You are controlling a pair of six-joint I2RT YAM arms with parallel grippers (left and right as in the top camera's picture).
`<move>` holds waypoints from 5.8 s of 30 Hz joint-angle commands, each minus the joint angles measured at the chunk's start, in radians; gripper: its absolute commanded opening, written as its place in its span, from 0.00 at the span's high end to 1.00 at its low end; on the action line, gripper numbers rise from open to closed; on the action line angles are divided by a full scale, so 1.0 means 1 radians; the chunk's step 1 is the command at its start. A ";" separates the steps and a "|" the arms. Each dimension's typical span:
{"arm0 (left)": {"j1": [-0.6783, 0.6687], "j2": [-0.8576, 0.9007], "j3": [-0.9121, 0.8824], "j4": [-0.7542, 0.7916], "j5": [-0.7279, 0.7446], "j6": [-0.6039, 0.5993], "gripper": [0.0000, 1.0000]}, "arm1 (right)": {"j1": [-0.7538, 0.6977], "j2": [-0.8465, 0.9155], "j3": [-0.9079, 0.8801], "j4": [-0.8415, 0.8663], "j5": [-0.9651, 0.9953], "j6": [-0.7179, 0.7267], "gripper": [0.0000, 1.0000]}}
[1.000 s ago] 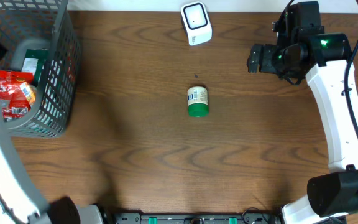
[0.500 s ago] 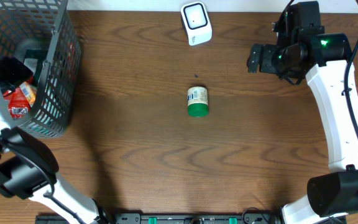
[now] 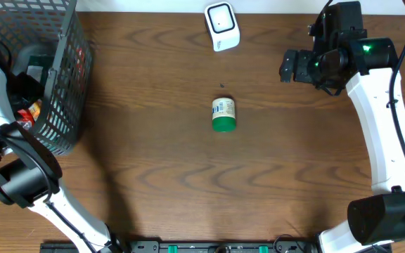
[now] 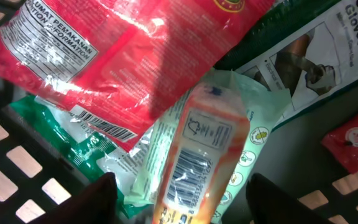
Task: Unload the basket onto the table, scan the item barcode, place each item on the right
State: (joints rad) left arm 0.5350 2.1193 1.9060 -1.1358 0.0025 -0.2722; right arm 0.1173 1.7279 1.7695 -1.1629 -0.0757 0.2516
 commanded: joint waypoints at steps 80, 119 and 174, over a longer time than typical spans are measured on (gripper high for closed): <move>-1.063 -0.123 -0.267 0.189 -0.042 -0.205 0.73 | 0.001 0.004 0.018 -0.001 -0.005 -0.010 0.01; -1.098 -0.026 -0.319 0.304 -0.082 -0.224 0.73 | 0.002 0.004 0.018 -0.001 -0.005 -0.010 0.01; -0.203 -0.520 0.079 0.082 -0.228 0.068 0.25 | 0.002 0.004 0.018 -0.001 -0.004 -0.010 0.01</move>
State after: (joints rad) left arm 0.2249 1.5528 2.0193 -1.0458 -0.2070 -0.2157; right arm 0.1173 1.7279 1.7699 -1.1629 -0.0757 0.2516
